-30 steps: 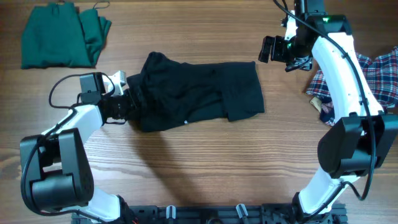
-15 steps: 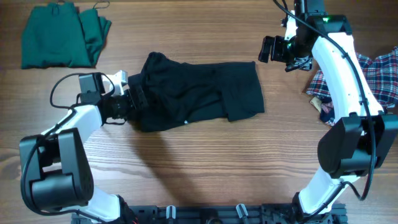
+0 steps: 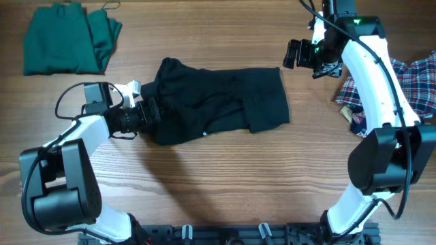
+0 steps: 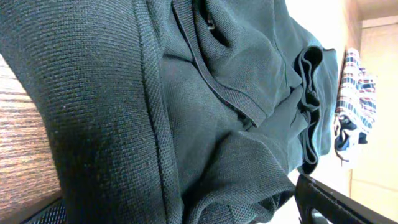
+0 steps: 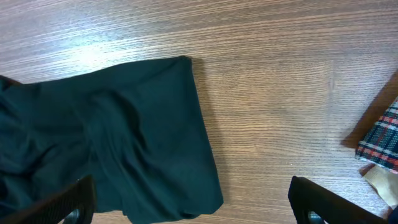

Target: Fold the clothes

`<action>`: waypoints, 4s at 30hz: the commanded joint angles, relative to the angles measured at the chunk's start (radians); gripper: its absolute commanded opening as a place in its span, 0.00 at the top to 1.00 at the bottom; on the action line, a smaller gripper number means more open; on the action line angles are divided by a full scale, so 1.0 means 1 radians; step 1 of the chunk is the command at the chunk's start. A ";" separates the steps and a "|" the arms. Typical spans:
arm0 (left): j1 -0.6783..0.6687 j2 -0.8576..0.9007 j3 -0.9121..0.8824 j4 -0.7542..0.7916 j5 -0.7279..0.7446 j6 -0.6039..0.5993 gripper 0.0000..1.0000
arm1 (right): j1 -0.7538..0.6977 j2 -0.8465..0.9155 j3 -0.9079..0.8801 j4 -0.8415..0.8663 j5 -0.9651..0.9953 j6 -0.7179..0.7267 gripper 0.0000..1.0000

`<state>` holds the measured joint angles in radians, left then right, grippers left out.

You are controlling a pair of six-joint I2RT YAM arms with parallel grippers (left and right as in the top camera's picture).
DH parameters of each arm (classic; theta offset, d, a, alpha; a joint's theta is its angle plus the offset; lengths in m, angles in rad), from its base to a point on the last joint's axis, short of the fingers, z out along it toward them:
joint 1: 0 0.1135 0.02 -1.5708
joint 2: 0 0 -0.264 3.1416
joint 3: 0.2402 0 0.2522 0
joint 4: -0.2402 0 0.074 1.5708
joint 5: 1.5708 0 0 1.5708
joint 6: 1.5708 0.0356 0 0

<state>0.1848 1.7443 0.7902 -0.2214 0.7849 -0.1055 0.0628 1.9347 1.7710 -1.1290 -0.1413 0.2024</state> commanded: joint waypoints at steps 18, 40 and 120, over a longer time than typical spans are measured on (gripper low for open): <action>0.014 0.025 -0.019 -0.031 0.019 0.024 0.00 | 0.002 0.005 -0.012 0.007 -0.016 -0.020 0.00; -0.036 0.025 -0.004 -0.012 -0.050 0.015 0.72 | 0.002 0.005 -0.012 0.005 -0.016 -0.020 0.00; -0.872 0.036 0.496 -0.270 -0.761 -0.397 0.94 | 0.002 0.005 -0.081 0.027 -0.016 0.010 0.00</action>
<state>-0.6670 1.7702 1.2694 -0.5152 0.0235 -0.4999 0.0628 1.9350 1.6962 -1.0996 -0.1413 0.1970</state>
